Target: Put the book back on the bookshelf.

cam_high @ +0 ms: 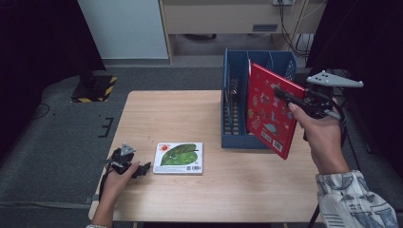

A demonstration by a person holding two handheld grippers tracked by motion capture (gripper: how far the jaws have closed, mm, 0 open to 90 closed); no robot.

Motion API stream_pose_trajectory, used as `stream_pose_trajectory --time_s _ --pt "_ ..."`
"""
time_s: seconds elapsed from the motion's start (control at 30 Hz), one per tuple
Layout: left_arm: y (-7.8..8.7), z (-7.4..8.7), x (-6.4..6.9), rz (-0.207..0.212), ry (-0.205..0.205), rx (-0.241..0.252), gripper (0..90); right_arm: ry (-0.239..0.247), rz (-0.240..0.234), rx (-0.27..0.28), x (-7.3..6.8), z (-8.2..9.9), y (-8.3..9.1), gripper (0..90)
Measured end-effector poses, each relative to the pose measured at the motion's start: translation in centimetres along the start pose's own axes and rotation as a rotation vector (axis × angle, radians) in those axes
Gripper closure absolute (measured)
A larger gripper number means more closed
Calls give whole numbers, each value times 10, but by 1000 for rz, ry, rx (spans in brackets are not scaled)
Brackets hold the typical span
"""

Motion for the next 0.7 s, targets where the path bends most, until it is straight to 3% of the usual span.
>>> stream_pose_trajectory --time_s 0.37,0.7 --pt "0 0 0 1 0 0 0 -11 36 -5 14 2 9 794" --pt "0 0 0 2 0 0 0 3 92 -27 25 5 -4 794"
Point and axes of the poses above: each handheld gripper's, and its own axes: y roughly backward along the jaws, z roughly out of its underside, x roughly to its right, the point moved 6 cm from there along -y, roughly forward along the jaws, and after that the axes turned 7 degrees about x, right-handed, at the moved point
